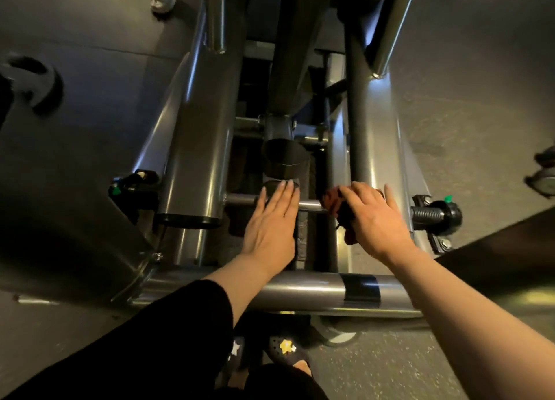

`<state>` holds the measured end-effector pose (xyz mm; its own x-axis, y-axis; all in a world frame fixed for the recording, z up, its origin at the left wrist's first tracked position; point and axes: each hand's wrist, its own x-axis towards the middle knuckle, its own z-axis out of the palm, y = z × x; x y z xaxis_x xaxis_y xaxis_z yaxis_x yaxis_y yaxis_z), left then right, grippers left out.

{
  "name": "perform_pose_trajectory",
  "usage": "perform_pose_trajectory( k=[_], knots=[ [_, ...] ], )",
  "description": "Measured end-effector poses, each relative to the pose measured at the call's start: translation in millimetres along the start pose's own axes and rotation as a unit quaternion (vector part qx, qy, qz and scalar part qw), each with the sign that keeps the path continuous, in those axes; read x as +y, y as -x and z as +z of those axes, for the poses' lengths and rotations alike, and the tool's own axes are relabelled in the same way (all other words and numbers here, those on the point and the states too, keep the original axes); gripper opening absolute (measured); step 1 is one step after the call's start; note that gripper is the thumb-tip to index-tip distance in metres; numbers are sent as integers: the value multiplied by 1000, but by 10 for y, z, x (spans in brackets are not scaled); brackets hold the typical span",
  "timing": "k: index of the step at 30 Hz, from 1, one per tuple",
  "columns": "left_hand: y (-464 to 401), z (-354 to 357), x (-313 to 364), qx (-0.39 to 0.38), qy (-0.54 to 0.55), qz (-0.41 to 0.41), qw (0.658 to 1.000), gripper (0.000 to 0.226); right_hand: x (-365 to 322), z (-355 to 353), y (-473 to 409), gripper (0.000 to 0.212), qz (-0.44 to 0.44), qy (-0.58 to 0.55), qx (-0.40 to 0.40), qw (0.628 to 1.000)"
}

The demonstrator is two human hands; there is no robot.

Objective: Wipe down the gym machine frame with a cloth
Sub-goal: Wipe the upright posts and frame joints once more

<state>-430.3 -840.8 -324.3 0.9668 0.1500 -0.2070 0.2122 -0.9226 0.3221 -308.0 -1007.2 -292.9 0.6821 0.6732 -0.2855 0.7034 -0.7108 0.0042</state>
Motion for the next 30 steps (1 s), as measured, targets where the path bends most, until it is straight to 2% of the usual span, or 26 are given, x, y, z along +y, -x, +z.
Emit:
perform_pose_trajectory(
  k=[3, 7, 9, 12, 16, 19, 24, 26, 28, 30],
  knots=[
    [-135, 80, 127, -56, -37, -36, 997, 90, 65, 34, -66, 70, -15, 29, -66, 997],
    [-106, 111, 168, -58, -61, -50, 995, 99, 1, 34, -373, 42, -41, 58, -90, 993],
    [-110, 91, 180, -68, -61, -51, 995, 101, 1, 27, -431, 35, -44, 69, -94, 992],
    [-112, 90, 198, -70, -70, -58, 993, 102, -87, 102, -328, 49, -33, 109, -61, 992],
    [-115, 65, 196, -79, -60, -70, 993, 103, -306, 245, -162, 75, 33, 103, 17, 994],
    [-114, 54, 208, -87, -62, -65, 992, 103, -241, 203, -199, 75, 14, 116, -5, 993],
    [-131, 27, 225, -103, -72, -71, 990, 103, -150, 120, -365, 51, -26, 111, -58, 992],
    [-136, 3, 241, -111, -72, -75, 988, 103, -172, 139, -378, 46, -17, 107, -45, 993],
    [-132, -15, 252, -115, -66, -79, 988, 103, -210, 190, -324, 53, 3, 95, -20, 995],
    [-143, -47, 263, -118, -52, -81, 988, 100, -254, 250, -237, 68, 28, 66, 6, 997]
  ],
)
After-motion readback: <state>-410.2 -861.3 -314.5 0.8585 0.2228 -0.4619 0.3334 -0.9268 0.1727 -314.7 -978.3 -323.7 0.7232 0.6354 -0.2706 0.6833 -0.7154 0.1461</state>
